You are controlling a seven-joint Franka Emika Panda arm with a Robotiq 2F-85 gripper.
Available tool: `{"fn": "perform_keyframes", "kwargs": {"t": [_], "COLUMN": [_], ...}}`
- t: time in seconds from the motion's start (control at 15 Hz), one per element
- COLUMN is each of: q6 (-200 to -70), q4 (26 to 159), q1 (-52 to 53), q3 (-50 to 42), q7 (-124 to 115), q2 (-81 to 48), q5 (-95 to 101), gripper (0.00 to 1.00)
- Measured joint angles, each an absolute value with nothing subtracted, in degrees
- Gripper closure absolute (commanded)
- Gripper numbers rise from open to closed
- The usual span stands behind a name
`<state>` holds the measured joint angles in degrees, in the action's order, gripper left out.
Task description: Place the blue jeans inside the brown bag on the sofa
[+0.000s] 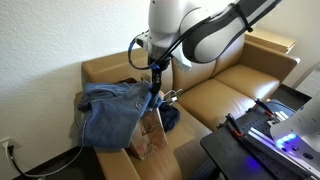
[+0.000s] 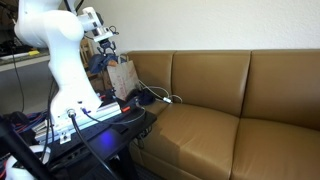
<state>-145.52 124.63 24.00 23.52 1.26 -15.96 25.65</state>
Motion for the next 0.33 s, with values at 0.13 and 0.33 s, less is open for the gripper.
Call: {"fn": "perform_keyframes", "kwargs": {"t": [0.13, 0.33], "q6": [-146.6, -150.0], "q4": [124.8, 125.7], "q1": [23.3, 21.4], "q3": [23.3, 23.8], "q7": [1.8, 6.8], "q2": [-16.0, -16.2], "q5": [19.2, 7.5], "gripper": [0.0, 0.0]}}
